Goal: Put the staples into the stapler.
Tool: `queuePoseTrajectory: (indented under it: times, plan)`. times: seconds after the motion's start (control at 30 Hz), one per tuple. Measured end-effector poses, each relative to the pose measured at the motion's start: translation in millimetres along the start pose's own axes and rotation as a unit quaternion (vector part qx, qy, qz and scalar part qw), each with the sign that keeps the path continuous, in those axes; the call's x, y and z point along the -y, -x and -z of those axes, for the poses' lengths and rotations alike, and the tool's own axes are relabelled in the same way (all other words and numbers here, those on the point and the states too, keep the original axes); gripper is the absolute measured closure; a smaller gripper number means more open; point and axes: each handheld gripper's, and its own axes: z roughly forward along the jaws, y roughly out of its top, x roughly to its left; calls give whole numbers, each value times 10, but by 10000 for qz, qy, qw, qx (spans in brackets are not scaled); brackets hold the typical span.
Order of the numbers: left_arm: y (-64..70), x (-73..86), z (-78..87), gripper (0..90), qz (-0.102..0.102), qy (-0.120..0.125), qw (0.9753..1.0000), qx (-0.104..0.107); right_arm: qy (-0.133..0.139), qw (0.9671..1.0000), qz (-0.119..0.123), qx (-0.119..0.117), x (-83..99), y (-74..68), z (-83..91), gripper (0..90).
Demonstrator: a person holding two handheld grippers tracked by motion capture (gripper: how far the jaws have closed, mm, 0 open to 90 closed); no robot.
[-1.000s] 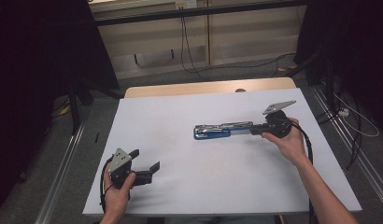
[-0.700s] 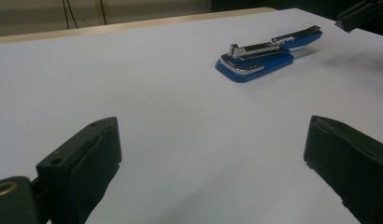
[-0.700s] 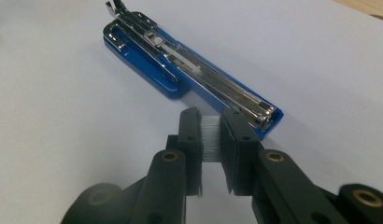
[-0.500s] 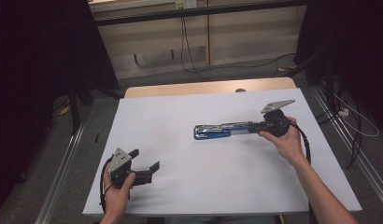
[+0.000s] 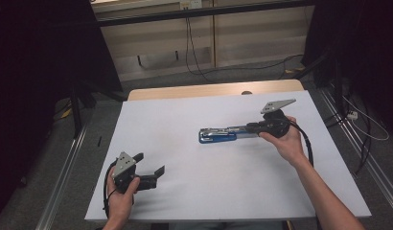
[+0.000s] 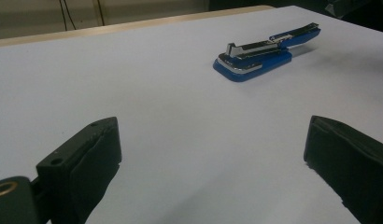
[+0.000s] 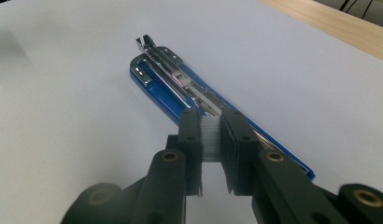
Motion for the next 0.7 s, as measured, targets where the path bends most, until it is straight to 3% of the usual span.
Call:
queuePoseTrajectory:
  times: [0.3, 0.7]
  plan:
    - [-1, -7, 14, 43, -25, 8, 10000, 11, -22, 9999, -29, 145, -127, -45, -90, 794]
    - [10, -13, 28, 46, -14, 83, 10000, 30, 109, 9999, -20, 50, -254, -55, -196, 794]
